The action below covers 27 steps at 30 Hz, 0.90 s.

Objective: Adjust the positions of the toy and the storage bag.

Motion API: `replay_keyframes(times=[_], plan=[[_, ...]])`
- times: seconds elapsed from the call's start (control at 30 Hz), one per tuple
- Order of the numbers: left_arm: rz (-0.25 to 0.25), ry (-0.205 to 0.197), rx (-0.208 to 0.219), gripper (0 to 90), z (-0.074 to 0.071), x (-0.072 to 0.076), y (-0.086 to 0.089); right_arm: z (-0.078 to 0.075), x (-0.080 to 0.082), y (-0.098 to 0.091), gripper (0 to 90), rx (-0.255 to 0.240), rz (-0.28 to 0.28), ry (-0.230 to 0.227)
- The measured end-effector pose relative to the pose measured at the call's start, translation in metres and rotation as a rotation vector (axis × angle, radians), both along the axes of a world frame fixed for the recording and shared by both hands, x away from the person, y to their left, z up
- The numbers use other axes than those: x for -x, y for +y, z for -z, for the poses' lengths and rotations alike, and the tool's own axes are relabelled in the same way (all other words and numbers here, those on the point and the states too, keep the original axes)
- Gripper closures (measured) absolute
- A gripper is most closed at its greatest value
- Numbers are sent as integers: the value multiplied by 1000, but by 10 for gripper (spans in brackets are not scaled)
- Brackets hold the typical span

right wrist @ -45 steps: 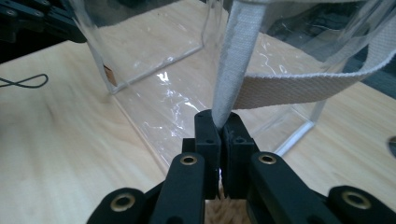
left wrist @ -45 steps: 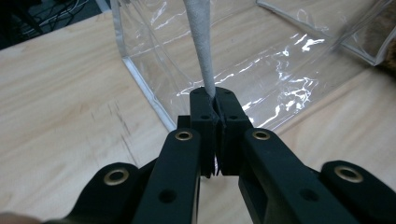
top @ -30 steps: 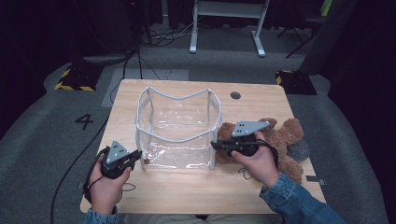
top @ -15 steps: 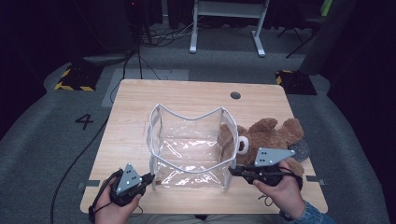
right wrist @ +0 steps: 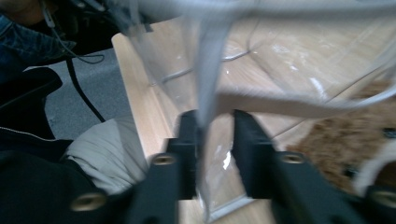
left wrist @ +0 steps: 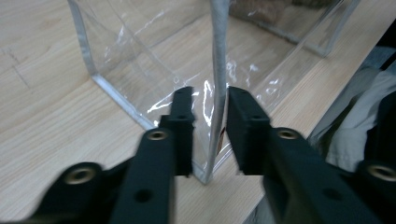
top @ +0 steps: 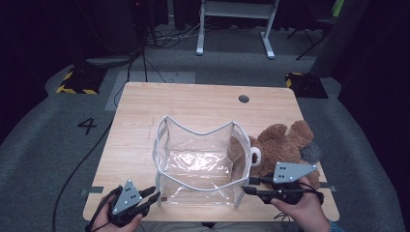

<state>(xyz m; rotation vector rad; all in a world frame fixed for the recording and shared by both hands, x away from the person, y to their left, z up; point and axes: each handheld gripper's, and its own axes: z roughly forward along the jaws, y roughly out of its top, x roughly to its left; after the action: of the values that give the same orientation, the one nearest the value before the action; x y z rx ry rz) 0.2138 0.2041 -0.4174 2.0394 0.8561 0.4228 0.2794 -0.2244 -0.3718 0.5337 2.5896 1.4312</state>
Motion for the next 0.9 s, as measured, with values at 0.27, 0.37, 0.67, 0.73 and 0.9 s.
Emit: replay_keyframes(times=[0.27, 0.37, 0.67, 0.73, 0.9], plan=[[-55, -12, 50, 540, -5, 1, 15, -22, -11, -35, 471, 23, 67, -58], [-92, -17, 44, 509, -2, -6, 20, -24, -20, -47, 422, 38, 120, -77], [-216, -11, 31, 416, 24, -38, 29, 0, -68, -63, 347, 245, 220, -126], [-221, -11, 32, 402, 29, -42, 30, 4, -78, -66, 321, 286, 230, -145], [-216, 2, 46, 387, 37, -48, 28, 13, -93, -67, 290, 375, 208, -173]])
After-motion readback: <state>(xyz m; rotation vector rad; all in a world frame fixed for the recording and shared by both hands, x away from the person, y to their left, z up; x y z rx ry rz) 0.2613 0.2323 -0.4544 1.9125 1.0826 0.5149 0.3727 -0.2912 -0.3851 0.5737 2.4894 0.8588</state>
